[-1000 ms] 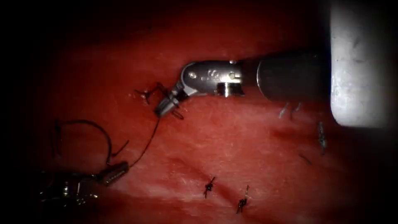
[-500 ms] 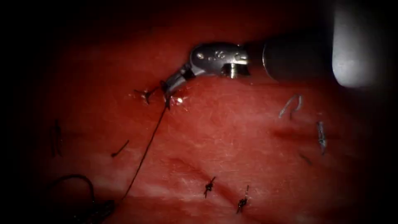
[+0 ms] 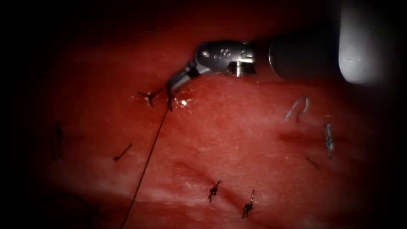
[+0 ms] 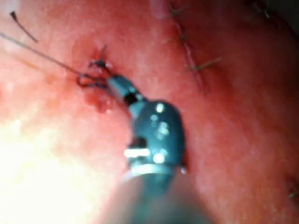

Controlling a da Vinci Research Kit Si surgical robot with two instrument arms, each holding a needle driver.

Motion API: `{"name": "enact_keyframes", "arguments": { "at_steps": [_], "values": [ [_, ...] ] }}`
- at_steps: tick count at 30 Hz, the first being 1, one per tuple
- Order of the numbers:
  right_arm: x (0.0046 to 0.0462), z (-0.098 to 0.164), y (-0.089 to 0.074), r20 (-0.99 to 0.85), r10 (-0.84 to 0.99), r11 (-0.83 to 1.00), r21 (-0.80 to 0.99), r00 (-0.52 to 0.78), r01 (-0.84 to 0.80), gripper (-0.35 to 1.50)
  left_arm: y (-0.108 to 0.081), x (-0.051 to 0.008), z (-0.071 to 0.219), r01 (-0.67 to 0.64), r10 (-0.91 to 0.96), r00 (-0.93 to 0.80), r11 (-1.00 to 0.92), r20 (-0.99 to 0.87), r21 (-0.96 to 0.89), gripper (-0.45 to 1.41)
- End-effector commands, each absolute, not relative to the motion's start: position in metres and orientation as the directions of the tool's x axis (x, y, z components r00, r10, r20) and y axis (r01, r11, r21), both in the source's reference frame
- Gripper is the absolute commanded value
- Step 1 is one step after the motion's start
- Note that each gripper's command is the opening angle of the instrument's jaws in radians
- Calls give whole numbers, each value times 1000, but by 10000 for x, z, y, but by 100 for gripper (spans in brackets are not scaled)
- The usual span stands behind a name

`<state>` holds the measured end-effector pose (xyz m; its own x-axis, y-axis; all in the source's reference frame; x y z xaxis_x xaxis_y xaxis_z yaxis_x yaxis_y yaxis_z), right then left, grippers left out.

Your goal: Wound Closure

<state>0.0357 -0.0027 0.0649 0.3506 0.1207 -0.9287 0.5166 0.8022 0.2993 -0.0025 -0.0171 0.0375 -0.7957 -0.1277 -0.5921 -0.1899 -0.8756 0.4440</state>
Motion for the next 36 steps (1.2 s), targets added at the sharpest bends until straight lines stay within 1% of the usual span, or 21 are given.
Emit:
{"name": "enact_keyframes", "arguments": {
  "at_steps": [1,29,36],
  "values": [
    [363,656,-30,-927,123,804,302,354,512,-35,-176,-34,384,-189,-124,-793,-880,-596,436,-45],
    [357,680,17,-922,98,878,257,374,403,-35,-227,-65,388,-161,-142,-771,-899,-620,407,-45],
    [360,687,26,-918,85,896,240,387,374,-35,-229,-64,389,-160,-144,-761,-903,-633,398,-45]
  ]
}}
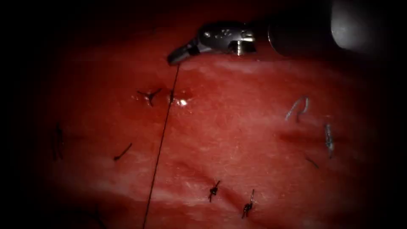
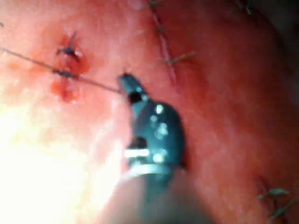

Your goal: Wound Closure

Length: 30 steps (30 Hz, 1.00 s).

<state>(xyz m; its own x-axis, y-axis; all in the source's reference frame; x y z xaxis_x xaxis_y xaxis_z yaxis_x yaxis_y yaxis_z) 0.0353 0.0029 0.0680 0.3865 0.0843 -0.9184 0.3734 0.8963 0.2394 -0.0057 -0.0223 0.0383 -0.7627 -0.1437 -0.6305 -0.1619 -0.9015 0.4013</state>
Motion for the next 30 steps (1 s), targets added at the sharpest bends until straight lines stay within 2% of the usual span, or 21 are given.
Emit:
{"name": "enact_keyframes", "arguments": {
  "at_steps": [1,14,16,17,18,19,21,24,27,30],
  "values": [
    [359,687,27,-918,88,897,241,387,369,-35,-230,-64,390,-159,-145,-760,-903,-633,398,-45],
    [359,684,20,-923,93,898,240,375,369,-35,-230,-62,390,-150,-143,-755,-913,-640,380,-45],
    [356,677,18,-927,111,911,239,358,337,27,-213,-55,381,-174,-137,-746,-904,-652,390,-45],
    [356,677,18,-927,111,911,239,358,337,27,-213,-55,381,-174,-137,-746,-904,-652,390,-45],
    [354,674,17,-928,117,918,237,354,317,49,-206,-52,377,-184,-135,-742,-901,-657,393,-45],
    [348,665,14,-932,136,929,238,336,284,93,-188,-43,368,-200,-138,-745,-887,-653,416,-45],
    [344,662,13,-932,155,931,249,328,266,98,-180,-39,363,-207,-142,-746,-879,-651,429,-45],
    [325,649,7,-933,191,938,265,304,225,95,-151,-20,349,-237,-143,-755,-850,-640,471,-45],
    [299,634,0,-931,237,944,288,279,160,110,-113,1,337,-255,-147,-767,-823,-624,507,-45],
    [284,626,-8,-926,262,948,300,272,106,106,-90,9,336,-263,-147,-773,-810,-617,523,-45]
  ]
}}
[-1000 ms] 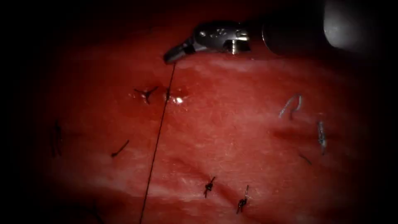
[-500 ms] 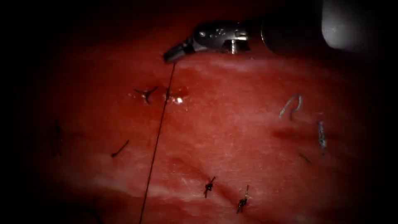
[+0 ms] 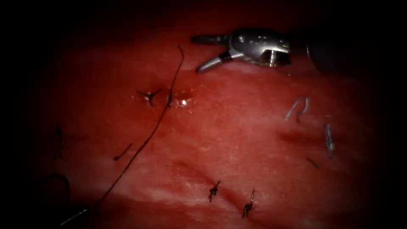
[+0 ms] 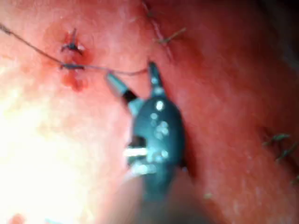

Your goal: Wound Closure

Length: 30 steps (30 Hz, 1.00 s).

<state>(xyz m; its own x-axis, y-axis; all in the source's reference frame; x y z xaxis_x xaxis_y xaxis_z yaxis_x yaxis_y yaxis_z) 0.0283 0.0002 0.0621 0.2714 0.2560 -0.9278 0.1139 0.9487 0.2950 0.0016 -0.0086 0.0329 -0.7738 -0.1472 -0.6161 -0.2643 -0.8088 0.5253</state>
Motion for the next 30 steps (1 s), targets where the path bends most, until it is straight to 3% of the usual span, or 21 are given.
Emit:
{"name": "enact_keyframes", "arguments": {
  "at_steps": [1,3,6,7,9,10,21,30],
  "values": [
    [280,623,-13,-922,275,948,308,273,84,103,-81,12,336,-266,-150,-774,-804,-615,532,-45],
    [277,618,-20,-923,275,952,300,270,54,91,-67,14,337,-263,-155,-783,-795,-602,547,-45],
    [278,609,-30,-932,279,955,294,230,29,51,-44,14,339,-256,-169,-790,-783,-590,567,-45],
    [280,606,-34,-935,279,957,290,219,19,21,-36,14,340,-250,-178,-793,-778,-583,577,-45],
    [284,602,-37,-940,275,960,281,200,4,-8,-25,13,341,-241,-189,-797,-771,-573,590,-45],
    [292,599,-40,-944,274,961,277,184,-10,-35,-13,13,342,-240,-192,-799,-767,-570,594,-45],
    [365,623,-67,-957,252,967,243,142,-77,-35,38,13,375,-246,-187,-799,-767,-572,593,-45],
    [372,615,-80,-967,243,969,238,82,-63,-35,70,12,439,-234,-189,-811,-763,-553,603,-45]
  ]
}}
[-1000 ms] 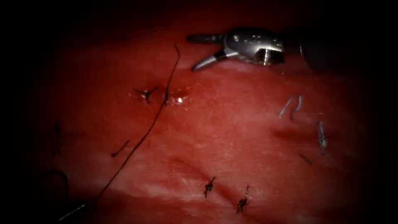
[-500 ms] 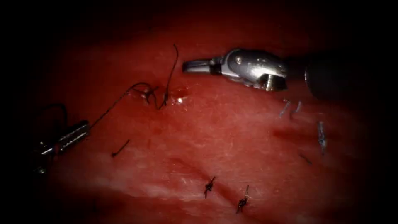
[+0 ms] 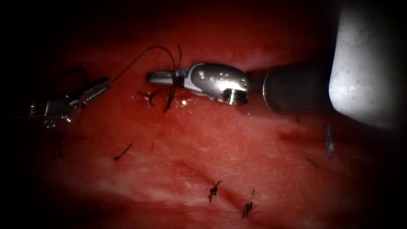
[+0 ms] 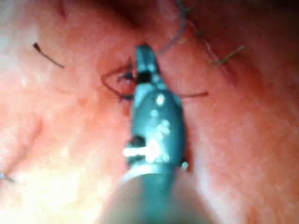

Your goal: Wound Closure

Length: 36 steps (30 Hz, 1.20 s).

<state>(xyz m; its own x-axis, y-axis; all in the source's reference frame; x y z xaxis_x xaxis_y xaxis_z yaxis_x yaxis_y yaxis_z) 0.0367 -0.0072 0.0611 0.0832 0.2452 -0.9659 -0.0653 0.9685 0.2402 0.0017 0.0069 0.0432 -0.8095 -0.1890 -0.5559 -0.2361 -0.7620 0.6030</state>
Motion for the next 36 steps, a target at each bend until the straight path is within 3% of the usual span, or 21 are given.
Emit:
{"name": "enact_keyframes", "arguments": {
  "at_steps": [1,20,24,28,32,34,36],
  "values": [
    [373,614,-81,-967,243,969,238,79,-63,-35,71,10,445,-232,-187,-815,-763,-549,604,-45],
    [366,589,-91,-968,248,961,249,-28,-119,-35,74,-22,526,-179,-193,-868,-737,-457,652,-45],
    [372,589,-90,-961,277,945,274,-9,-181,-23,59,-47,534,-166,-202,-870,-739,-449,654,-45],
    [370,589,-89,-955,298,930,291,-3,-224,-23,50,-52,533,-163,-210,-867,-737,-451,656,-45],
    [369,595,-89,-895,446,849,422,3,-319,-21,41,-51,521,-161,-214,-865,-737,-454,656,-45],
    [368,597,-88,-839,545,772,507,-13,-385,0,39,-53,517,-162,-215,-864,-738,-455,655,-45],
    [364,599,-87,-777,629,674,559,-20,-483,7,39,-57,513,-163,-218,-860,-739,-461,654,-45]
  ]
}}
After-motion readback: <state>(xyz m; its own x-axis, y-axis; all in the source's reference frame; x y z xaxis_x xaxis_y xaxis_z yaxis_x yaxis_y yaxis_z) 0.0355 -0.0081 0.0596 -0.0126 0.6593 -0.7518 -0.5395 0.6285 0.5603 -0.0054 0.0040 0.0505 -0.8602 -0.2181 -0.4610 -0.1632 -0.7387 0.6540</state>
